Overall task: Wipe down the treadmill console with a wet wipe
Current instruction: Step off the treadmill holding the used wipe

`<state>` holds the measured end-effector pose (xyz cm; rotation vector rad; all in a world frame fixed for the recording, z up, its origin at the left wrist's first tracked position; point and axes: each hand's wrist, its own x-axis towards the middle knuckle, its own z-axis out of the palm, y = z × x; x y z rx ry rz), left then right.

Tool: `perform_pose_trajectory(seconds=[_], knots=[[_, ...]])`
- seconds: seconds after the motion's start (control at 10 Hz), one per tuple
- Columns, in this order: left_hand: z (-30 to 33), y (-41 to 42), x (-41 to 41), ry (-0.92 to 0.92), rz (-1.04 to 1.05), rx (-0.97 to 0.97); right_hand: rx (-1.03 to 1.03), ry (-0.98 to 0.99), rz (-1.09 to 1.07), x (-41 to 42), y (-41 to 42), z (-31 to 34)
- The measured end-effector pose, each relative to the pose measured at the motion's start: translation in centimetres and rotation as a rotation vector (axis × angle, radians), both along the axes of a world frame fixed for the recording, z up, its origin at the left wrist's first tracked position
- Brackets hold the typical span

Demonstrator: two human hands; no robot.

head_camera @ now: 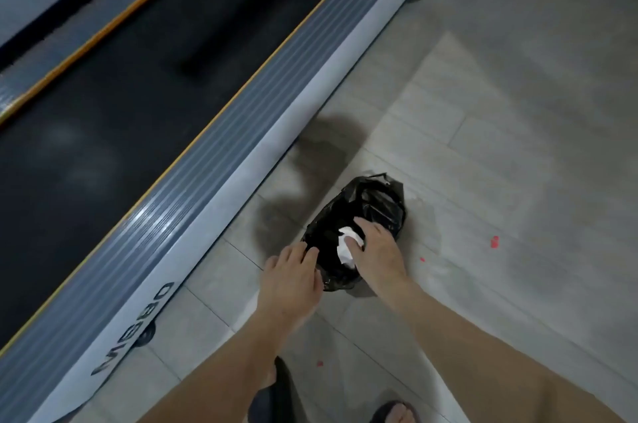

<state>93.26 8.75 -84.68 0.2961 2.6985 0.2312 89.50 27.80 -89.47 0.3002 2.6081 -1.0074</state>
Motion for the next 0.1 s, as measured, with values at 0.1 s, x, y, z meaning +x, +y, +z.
perform_pose_trajectory(seconds=[0.1], knots=[[-2.37,-0.37,-0.96,0.015,0.018,-0.037,0.093,-0.154,0.134,0.34,-0.37,-4.23]])
